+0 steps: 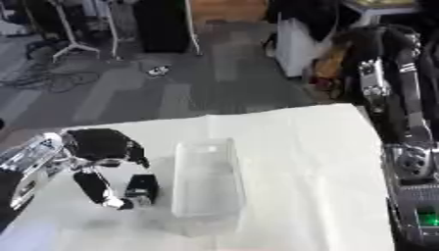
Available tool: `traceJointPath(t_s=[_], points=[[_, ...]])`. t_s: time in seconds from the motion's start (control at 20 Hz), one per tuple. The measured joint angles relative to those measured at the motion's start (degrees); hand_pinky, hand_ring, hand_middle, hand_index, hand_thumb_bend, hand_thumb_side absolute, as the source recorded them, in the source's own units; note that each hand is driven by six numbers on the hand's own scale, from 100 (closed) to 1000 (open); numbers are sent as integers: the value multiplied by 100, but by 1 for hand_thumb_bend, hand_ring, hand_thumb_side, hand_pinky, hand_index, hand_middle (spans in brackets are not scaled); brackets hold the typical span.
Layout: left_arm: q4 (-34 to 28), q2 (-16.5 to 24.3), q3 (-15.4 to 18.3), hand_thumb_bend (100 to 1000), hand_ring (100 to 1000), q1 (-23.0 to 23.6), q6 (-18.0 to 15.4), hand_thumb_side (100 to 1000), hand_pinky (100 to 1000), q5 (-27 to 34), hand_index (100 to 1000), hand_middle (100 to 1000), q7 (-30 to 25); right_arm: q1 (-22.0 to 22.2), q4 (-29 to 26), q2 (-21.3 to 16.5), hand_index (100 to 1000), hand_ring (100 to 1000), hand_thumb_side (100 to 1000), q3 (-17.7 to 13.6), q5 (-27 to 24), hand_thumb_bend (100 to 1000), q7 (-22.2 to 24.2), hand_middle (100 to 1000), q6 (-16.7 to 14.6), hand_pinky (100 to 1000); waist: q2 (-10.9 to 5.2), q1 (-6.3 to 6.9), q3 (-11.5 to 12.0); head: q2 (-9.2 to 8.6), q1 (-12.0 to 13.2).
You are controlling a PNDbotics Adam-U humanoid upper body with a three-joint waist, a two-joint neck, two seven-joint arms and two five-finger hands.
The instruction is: Pick up objects on the table and place them in the box.
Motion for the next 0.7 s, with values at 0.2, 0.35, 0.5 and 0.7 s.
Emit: traceJointPath(t_s=[0.2,0.35,0.5,0.7], points=[[239,-140,41,239,572,31,89,857,585,-72,802,626,158,-1,0,0,637,342,975,0,-2,119,8,365,-7,318,1,-4,-1,-3,17],[407,-231,94,248,562,31,150,847,577,-97,795,618,269,-1,0,0,637,342,976,0,-3,119,8,365,-8,317,1,-6,-1,-6,17],[521,-294,126,309,562,31,189,811,577,-106,797,620,346,-1,0,1,637,343,976,-1,-3,120,8,365,-8,318,2,-7,-1,-7,17],[612,-345,141,371,560,31,187,761,575,-153,794,618,367,-1,0,1,637,343,976,-1,-6,120,8,365,-8,318,2,-7,-1,-8,17]])
